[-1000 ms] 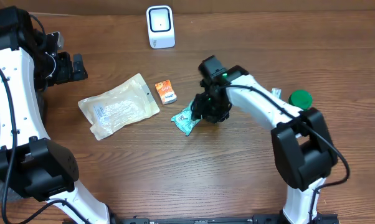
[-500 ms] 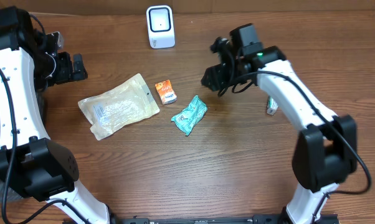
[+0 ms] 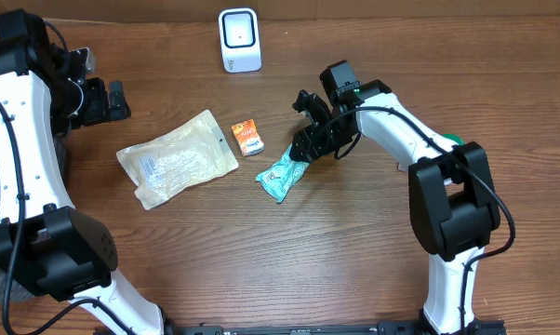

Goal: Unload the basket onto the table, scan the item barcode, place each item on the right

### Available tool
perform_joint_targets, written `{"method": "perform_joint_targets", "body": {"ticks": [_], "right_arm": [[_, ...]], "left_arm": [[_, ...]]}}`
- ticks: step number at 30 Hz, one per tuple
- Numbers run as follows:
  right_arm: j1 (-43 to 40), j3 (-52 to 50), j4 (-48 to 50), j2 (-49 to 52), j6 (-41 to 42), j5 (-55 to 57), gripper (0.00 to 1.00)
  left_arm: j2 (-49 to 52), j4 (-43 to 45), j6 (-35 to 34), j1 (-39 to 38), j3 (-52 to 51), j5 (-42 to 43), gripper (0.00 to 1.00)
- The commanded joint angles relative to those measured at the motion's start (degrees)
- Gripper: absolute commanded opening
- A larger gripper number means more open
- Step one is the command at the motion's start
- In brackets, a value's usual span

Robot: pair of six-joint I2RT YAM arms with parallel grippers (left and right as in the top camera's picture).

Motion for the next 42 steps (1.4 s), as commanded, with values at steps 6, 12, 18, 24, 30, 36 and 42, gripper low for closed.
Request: {"method": "perform_joint_targets", "body": {"ticks": [6,12,18,24,30,36,42], "right_arm": [[0.5,0.2,-1.3,1.6,-0.7,-1.4,0.63],[1.8,-0.6,-1.0,1.6,-1.4,-1.4,0.63],[2.4,-0.6,-1.0,1.6,-2.1,-1.2,0.59],[2.4,-0.6,-0.3,1.6,-2.4,-0.9,0.59],[2.4,-0.6,1.1,3.5,-2.3,-0.9,0.56],[2.2,-0.6,-2.1,5.2,-1.9,-1.0,0.17],[0.9,2.5,-7.1,4.5,1.6,-5.0,0.04]], "left_arm": [[-0.7,0.0,-0.3,-0.4,1.2,0.7,1.0],[-0.7,0.0,-0.3,-0.4,1.1,0.7,0.99],[-0.7,0.0,-0.3,-0.4,1.1,0.7,1.0],[-0.7,0.0,-0.3,-0.4,1.1,0.7,1.0],[-0.7,0.0,-0.3,-0.4,1.1,0.7,0.99],[-0.7,0.0,-0.3,-0.4,1.2,0.7,1.0],[-0.7,0.0,-0.3,-0.4,1.1,0.7,1.0]]}}
